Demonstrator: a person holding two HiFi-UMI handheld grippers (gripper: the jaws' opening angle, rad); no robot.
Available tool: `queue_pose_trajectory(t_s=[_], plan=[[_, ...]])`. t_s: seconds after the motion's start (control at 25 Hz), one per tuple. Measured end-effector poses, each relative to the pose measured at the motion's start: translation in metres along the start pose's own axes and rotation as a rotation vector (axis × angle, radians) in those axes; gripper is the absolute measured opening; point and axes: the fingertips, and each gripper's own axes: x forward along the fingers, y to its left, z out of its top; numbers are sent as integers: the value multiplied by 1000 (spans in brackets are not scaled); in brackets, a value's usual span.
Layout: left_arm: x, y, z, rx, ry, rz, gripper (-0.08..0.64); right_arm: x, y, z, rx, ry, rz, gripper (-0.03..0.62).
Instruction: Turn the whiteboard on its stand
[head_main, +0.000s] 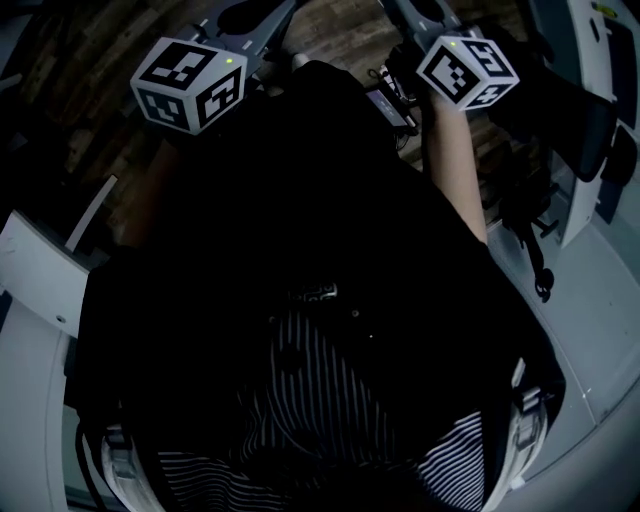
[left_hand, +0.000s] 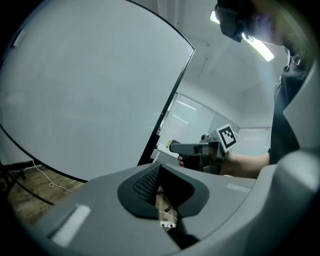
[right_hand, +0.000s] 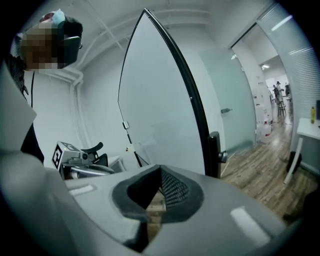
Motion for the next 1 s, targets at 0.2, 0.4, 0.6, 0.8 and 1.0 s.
queue_pose_trajectory(t_s=[0.2,0.4,0.6,0.8,1.0], plan=[[-2,13,14,17,-9,57,2,20,-19,25,-18,-48,-4,0],[17,14,24,4,-25,96,2,25,-27,44,-34,-71,75,0],[53,10,35,54,-17,89,2,17,-25,61,-71,-83,226,0],[85,8,53,33,-37,75,2,-3,-52,76,-78,-103,237,2],[106,14,63,61,-28,83,2,1,-86,87,-107,-99,181,2]])
